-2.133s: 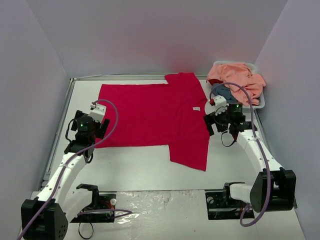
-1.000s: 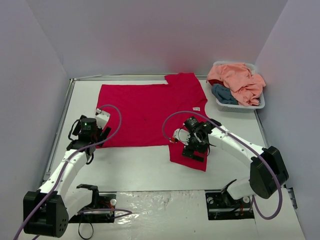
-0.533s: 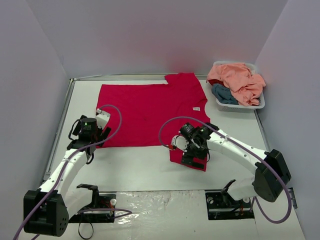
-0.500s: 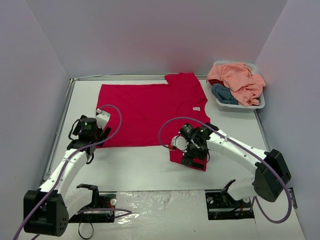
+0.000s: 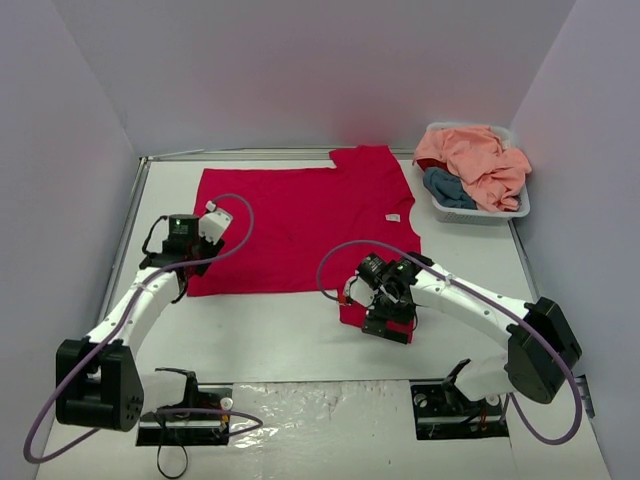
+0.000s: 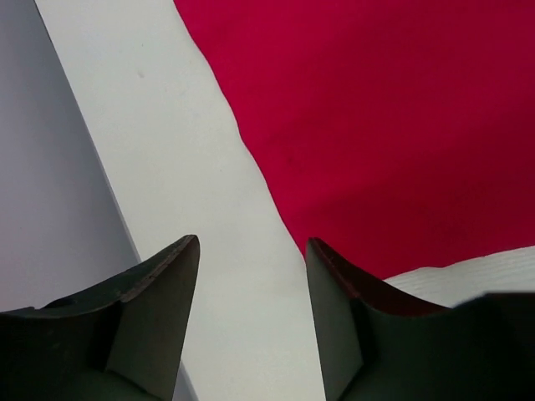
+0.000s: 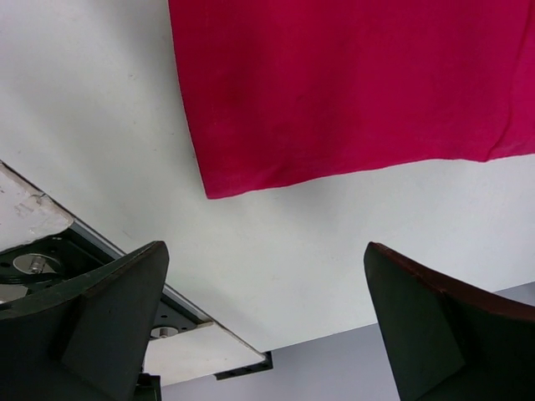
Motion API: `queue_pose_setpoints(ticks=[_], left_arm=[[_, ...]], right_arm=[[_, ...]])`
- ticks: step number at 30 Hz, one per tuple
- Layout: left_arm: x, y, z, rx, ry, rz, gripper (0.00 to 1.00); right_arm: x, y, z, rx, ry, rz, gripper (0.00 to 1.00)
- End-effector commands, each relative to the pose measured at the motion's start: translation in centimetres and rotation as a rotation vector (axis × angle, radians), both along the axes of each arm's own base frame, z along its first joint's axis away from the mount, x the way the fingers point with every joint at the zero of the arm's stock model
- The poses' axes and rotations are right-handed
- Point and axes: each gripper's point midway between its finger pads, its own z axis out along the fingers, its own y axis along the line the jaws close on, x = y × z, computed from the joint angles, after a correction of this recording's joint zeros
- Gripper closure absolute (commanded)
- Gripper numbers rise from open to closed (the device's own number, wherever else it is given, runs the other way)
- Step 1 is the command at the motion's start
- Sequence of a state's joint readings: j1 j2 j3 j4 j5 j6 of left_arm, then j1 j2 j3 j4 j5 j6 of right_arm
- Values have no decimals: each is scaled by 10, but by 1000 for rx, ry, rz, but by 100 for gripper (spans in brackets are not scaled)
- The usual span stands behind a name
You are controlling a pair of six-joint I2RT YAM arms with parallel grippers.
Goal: Fold and stack the t-shirts
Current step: Grap the side of the flattened tshirt closest away from the robot with both arms
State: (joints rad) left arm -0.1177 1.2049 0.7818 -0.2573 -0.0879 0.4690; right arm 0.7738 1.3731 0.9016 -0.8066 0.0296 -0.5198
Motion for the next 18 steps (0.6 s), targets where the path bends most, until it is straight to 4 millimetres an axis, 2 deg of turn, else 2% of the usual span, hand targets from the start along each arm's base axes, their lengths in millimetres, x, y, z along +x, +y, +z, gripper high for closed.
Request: queue_pose_setpoints(ticks=[1,2,4,11,14,18], left_arm=[[11,-15,17,-46,27,-74,49],[7,-20,8,-49,77,-115,49],[1,-23,-3,-40,135,-160,42],[-34,-13,-47,83,284,-286,37],[-41,-11,-51,90,286,-291,35],[-40,-14,-49,82,262,-296,34]], right_arm=[[5,-3,10,-23,-33,-41,0],[7,-1,11,-17,-39,-46,0],[10,-2,13,-30,-56,-53,0],[13,-8,13,-55,-73,-71,0],[10,-7,13,-51,-55,-76,0],[1,-9,4,-81,1,-69,3]])
